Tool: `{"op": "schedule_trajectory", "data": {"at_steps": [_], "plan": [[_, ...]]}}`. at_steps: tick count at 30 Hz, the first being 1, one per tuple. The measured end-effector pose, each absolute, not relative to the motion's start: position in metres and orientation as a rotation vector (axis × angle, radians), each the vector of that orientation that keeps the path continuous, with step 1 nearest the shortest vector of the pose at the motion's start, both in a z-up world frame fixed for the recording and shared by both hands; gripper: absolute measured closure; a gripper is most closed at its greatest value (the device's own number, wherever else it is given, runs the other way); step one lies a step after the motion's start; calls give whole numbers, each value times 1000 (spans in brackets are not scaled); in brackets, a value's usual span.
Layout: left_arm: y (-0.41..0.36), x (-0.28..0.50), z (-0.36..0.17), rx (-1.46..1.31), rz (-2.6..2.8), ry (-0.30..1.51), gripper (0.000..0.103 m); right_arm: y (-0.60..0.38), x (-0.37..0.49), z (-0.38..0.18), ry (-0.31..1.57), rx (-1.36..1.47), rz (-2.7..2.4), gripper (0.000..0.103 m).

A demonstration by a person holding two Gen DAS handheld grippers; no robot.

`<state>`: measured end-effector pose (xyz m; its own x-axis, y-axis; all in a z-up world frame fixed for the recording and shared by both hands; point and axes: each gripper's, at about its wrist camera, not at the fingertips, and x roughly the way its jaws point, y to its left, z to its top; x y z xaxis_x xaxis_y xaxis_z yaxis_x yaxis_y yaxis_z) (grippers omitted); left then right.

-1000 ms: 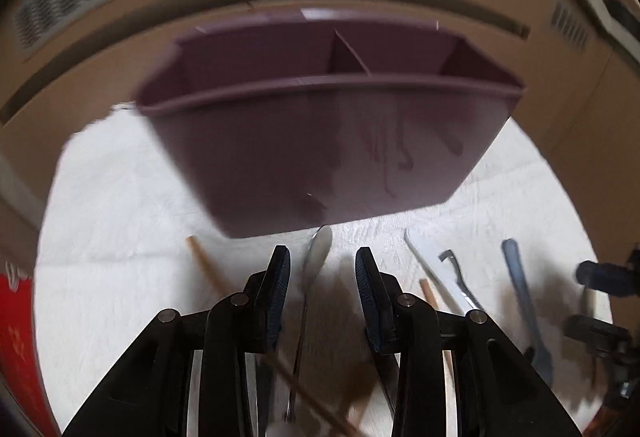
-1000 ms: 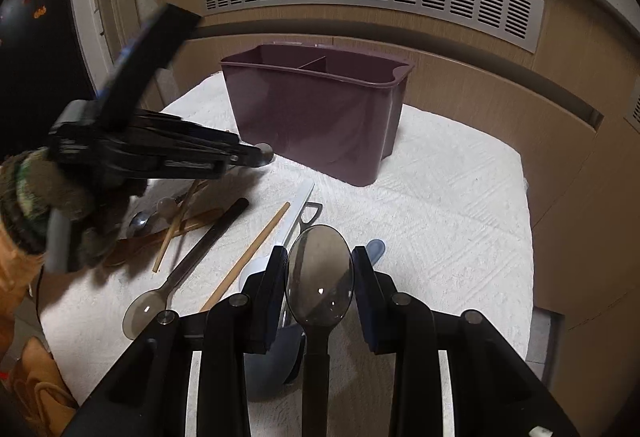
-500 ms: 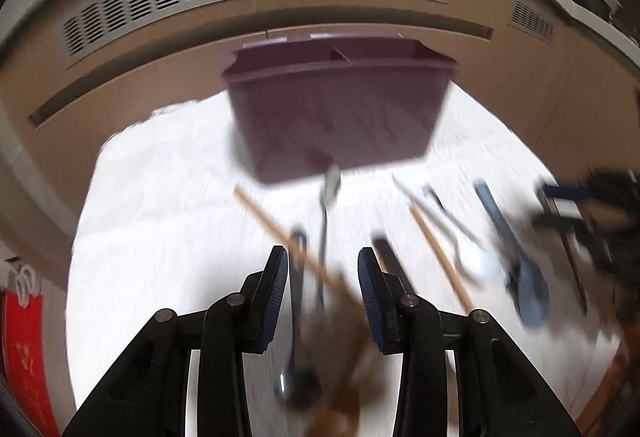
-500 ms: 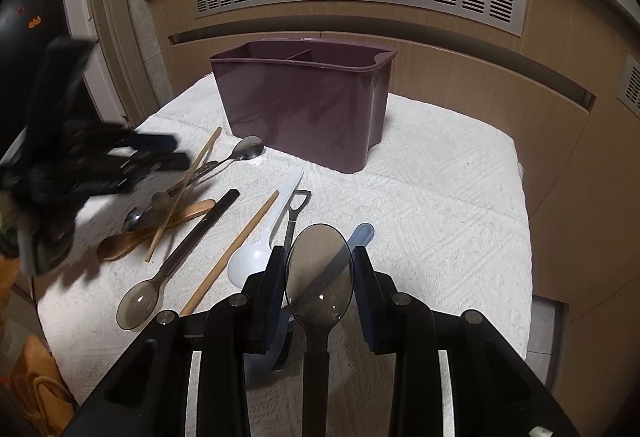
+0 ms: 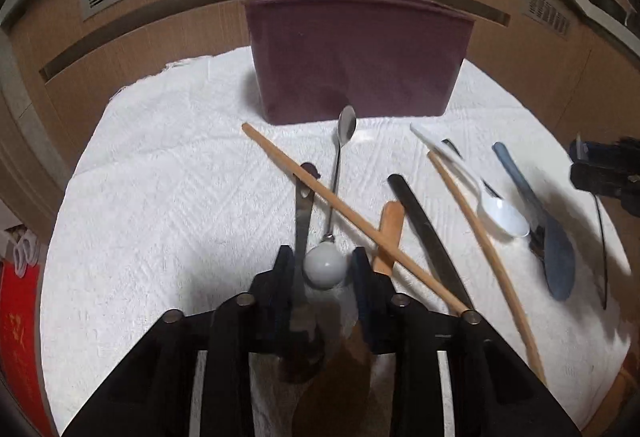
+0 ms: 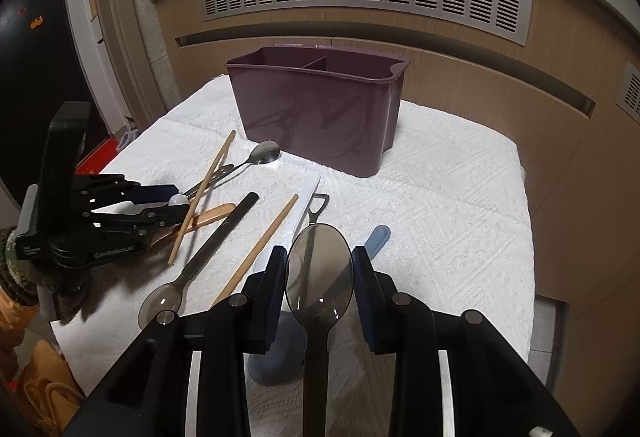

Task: Organize utensils
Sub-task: 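Grasp the white-ball-handled spoon with the left gripper, then lift the white-ball spoon with the left gripper while the right gripper carries the grey spoon toward the caddy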

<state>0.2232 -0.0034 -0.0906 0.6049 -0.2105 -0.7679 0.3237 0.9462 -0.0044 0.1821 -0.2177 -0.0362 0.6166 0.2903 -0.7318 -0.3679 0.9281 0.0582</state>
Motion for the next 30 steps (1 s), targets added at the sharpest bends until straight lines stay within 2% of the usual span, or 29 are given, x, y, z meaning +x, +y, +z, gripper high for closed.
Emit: {"op": "schedule_trajectory", "data": {"at_steps": [3, 14, 27, 30], "plan": [[-3, 211, -82, 145, -301, 813, 80, -218, 177, -33, 825, -98, 365, 73], [13, 148, -1, 82, -309, 558, 81, -208, 140, -3, 734, -111, 357, 73], [14, 99, 62, 42, -363, 389, 81, -205, 117, 33, 647, -110, 355, 73], [7, 96, 72, 75, -390, 403, 81, -203, 110, 46, 608, -121, 356, 73]]}}
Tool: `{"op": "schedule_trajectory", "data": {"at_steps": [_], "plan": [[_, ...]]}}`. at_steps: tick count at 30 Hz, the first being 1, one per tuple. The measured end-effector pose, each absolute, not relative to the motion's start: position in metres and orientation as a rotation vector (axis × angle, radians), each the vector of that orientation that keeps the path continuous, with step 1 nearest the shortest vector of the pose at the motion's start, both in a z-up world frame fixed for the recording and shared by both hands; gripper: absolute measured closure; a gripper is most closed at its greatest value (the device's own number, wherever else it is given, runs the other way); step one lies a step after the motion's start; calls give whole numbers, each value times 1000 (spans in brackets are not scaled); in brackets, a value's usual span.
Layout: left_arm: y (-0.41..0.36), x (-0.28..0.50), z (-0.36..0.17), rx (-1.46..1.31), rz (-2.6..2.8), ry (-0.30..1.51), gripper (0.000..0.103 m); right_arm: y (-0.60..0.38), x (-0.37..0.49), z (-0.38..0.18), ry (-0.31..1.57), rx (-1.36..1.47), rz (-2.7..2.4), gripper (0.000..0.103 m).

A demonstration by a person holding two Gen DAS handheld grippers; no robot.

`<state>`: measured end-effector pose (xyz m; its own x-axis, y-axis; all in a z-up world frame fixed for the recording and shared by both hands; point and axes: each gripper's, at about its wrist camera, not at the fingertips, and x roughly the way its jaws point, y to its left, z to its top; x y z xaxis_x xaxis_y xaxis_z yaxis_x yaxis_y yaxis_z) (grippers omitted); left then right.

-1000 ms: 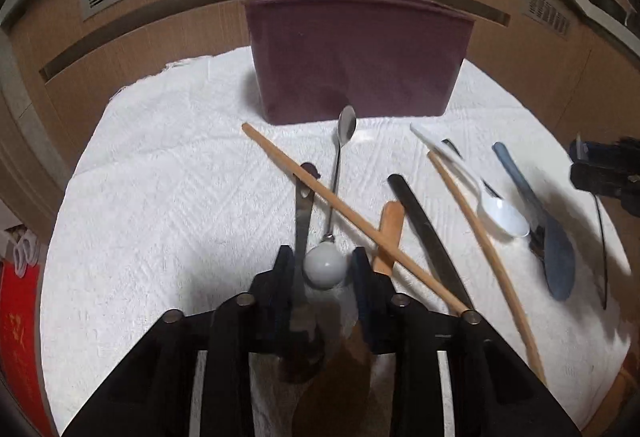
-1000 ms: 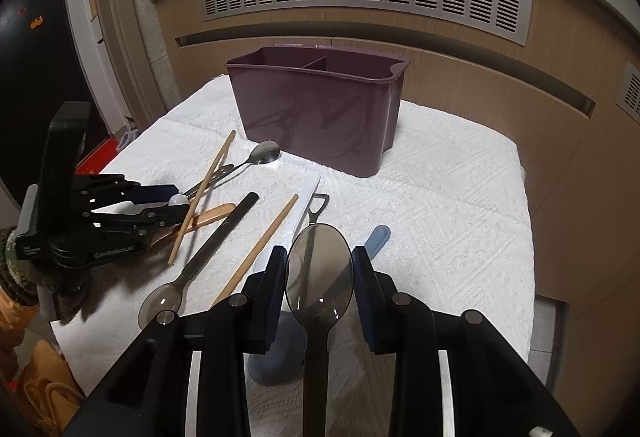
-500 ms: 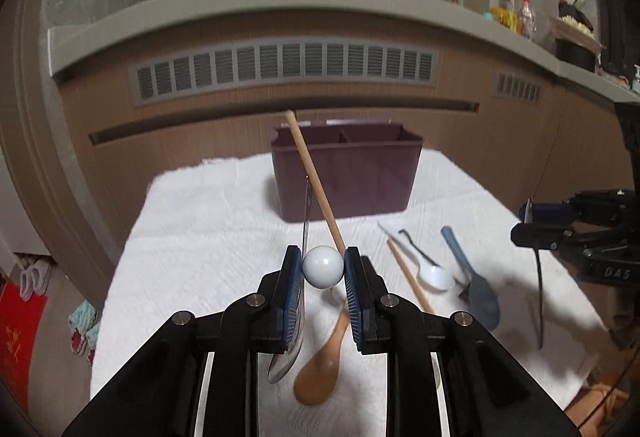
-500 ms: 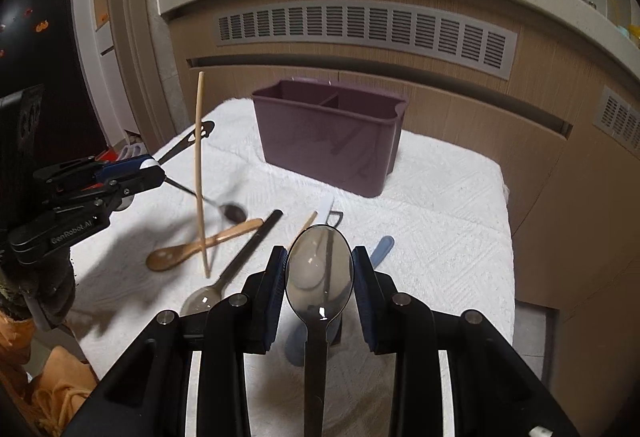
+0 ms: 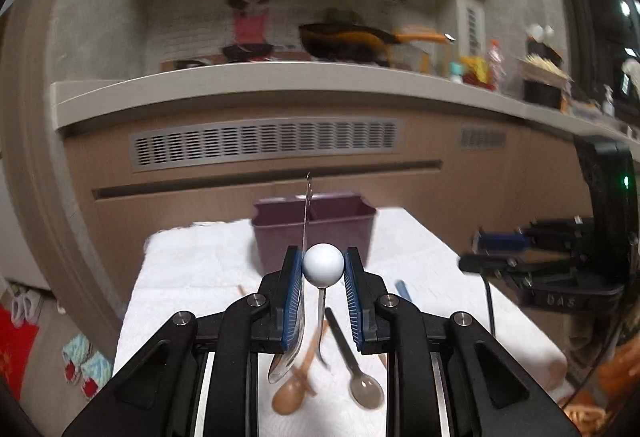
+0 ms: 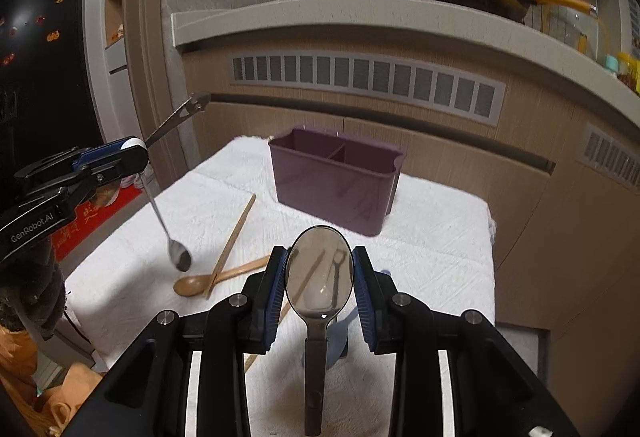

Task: Organize utensils
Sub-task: 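Lift the white-ball spoon with the left gripper while the right gripper carries the grey spoon toward the caddy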

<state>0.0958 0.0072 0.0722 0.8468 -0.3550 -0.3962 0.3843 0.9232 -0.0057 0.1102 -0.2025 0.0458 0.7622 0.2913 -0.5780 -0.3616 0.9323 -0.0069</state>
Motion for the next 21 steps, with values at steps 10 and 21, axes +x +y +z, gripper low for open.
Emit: {"op": "schedule_trajectory", "data": {"at_steps": [10, 21], "plan": [[9, 107, 29, -3, -389, 533, 80, -202, 102, 44, 613, -129, 348, 73], [4, 115, -11, -38, -396, 605, 81, -198, 101, 32, 634, -137, 357, 73]]}}
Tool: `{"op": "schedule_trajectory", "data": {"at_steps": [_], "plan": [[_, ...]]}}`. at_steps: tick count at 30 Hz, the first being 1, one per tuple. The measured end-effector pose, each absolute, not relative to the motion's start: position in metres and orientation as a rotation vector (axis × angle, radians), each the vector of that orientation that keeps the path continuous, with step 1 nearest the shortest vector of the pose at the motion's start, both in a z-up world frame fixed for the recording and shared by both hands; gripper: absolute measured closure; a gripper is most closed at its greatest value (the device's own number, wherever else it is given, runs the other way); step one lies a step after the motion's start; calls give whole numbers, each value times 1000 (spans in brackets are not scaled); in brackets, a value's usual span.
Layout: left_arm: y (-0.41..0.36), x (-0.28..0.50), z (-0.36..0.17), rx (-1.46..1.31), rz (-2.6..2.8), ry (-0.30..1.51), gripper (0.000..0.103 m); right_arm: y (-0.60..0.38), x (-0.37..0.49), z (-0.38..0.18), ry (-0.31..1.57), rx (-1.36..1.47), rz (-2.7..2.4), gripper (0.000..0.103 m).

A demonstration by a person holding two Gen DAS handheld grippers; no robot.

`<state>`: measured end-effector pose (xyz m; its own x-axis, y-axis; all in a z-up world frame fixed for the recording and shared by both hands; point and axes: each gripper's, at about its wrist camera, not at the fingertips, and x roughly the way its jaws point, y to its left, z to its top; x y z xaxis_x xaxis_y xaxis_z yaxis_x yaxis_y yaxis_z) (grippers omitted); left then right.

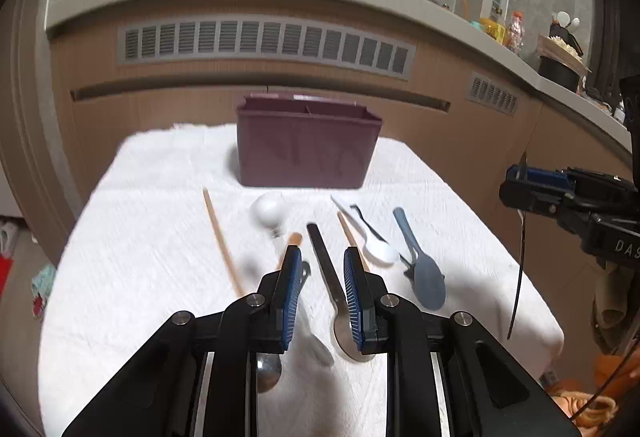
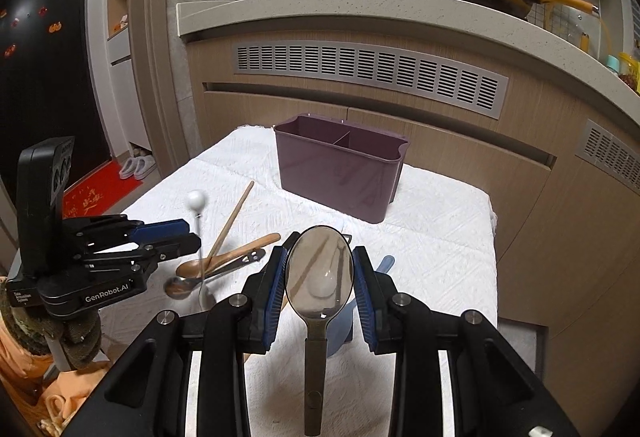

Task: Organize utensils
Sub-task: 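Lift the white-ball spoon with the left gripper while the right gripper carries the grey spoon toward the caddy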

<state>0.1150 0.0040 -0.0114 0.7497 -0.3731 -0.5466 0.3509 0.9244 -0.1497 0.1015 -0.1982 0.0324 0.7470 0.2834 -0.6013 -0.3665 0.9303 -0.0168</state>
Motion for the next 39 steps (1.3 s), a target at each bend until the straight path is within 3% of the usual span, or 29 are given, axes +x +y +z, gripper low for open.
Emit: {"op": "schedule_trajectory", "data": {"at_steps": [5, 8, 18, 21, 22, 23, 24, 29, 39], "plan": [[8, 127, 0, 13, -308, 594, 77, -198, 102, 32, 637, -140, 355, 73], [22, 159, -10, -36, -262, 726, 57, -198, 101, 33, 636, -140, 354, 73], [18, 250, -73, -165, -164, 1041, 61, -195, 106, 30, 638, -135, 366, 73], [10, 253, -74, -111, -131, 1014, 64, -194, 106, 30, 636, -137, 367, 73], [6, 252, -75, -96, -132, 1011, 67, -193, 106, 30, 637, -137, 367, 73], [1, 251, -79, -65, -129, 1010, 79, -193, 106, 29, 638, -136, 367, 73], [-2, 250, -82, -43, -129, 1005, 81, -193, 107, 29, 639, -134, 366, 73], [-5, 211, -64, -32, -193, 861, 81, -196, 104, 30, 630, -134, 354, 73], [4, 119, 52, 11, -260, 461, 81, -202, 99, 51, 574, -102, 356, 73]]}}
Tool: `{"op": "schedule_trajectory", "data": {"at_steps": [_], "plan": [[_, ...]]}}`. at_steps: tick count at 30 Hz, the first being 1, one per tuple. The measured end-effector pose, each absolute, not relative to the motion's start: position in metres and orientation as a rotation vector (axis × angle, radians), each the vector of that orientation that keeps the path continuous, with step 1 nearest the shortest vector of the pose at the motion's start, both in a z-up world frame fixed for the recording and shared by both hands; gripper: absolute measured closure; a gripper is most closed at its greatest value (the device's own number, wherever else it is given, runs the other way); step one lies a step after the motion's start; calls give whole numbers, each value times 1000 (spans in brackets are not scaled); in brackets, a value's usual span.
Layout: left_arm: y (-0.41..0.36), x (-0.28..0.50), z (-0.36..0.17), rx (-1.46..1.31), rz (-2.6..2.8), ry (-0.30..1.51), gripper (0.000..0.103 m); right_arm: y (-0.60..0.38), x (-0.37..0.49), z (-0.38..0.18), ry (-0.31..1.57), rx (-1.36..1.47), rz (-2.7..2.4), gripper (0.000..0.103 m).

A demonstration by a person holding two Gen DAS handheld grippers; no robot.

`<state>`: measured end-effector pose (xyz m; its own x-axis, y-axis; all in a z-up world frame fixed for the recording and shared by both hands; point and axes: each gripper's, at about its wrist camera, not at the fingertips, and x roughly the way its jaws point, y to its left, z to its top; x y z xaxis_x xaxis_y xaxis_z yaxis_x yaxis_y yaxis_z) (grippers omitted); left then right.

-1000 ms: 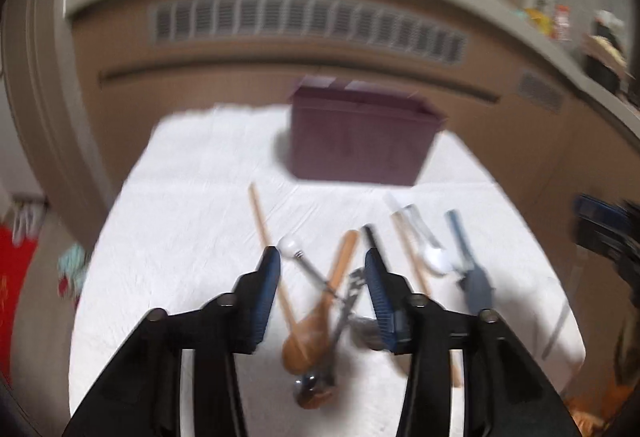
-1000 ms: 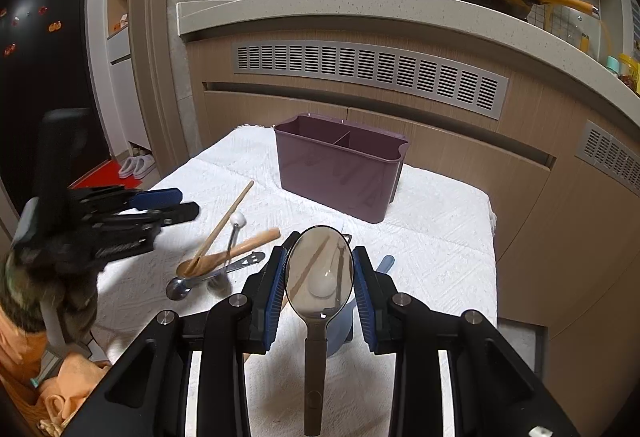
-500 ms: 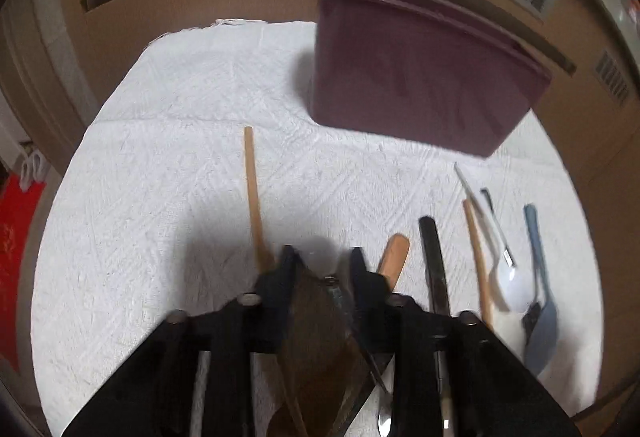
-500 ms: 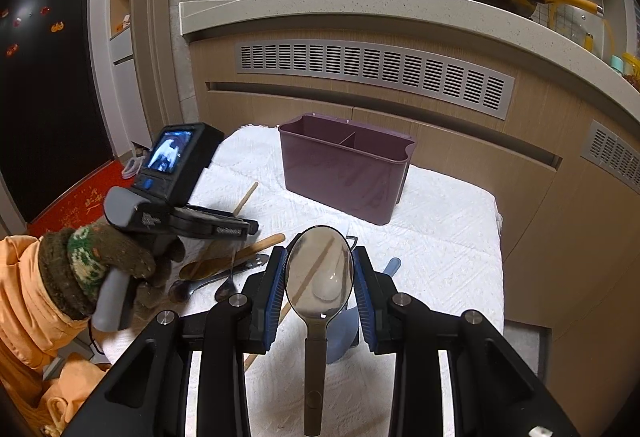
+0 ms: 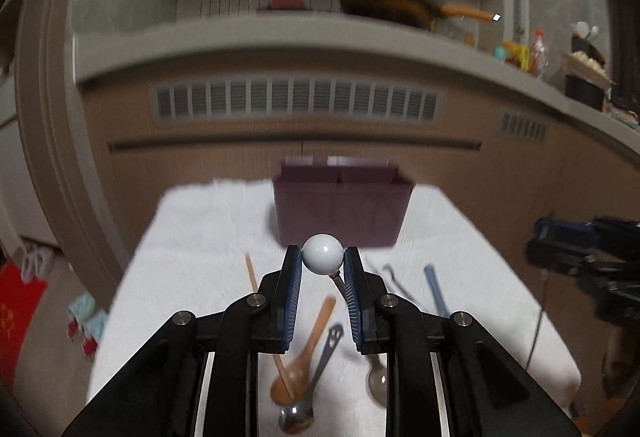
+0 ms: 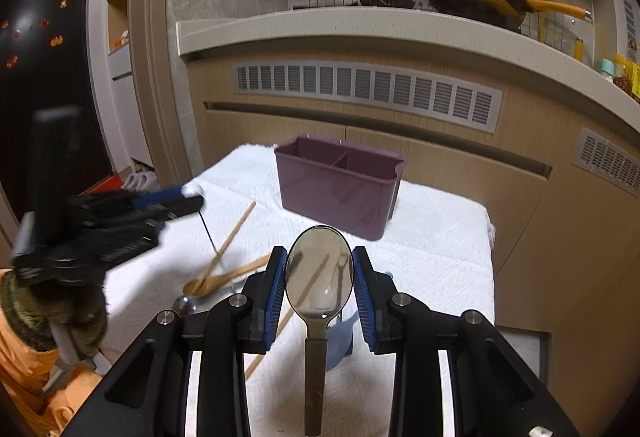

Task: Organize utensils
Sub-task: 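Lift the white-ball spoon with the left gripper while the right gripper carries the grey spoon toward the caddy, then open the left gripper over the purple caddy while the right gripper drops the grey spoon in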

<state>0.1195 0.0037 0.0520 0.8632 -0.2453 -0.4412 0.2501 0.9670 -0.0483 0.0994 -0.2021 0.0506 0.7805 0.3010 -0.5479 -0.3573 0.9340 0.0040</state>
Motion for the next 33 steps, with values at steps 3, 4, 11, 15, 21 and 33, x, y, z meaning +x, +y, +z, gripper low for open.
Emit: {"op": "schedule_trajectory", "data": {"at_steps": [3, 4, 11, 15, 21, 33], "plan": [[1, 113, 89, 49, -274, 371, 81, -201, 104, 67, 532, -107, 352, 73], [-1, 110, 101, 62, -272, 341, 81, -200, 105, 75, 512, -113, 348, 73], [-8, 135, 184, 150, -235, 133, 81, -193, 136, 172, 280, -155, 322, 73], [-15, 163, 203, 195, -240, 48, 81, -192, 168, 209, 154, -120, 317, 72], [-22, 243, 182, 204, -249, 109, 81, -187, 240, 193, 113, -74, 311, 72], [-41, 364, 66, 126, -313, 419, 81, -187, 343, 73, 385, 1, 294, 72]]}}
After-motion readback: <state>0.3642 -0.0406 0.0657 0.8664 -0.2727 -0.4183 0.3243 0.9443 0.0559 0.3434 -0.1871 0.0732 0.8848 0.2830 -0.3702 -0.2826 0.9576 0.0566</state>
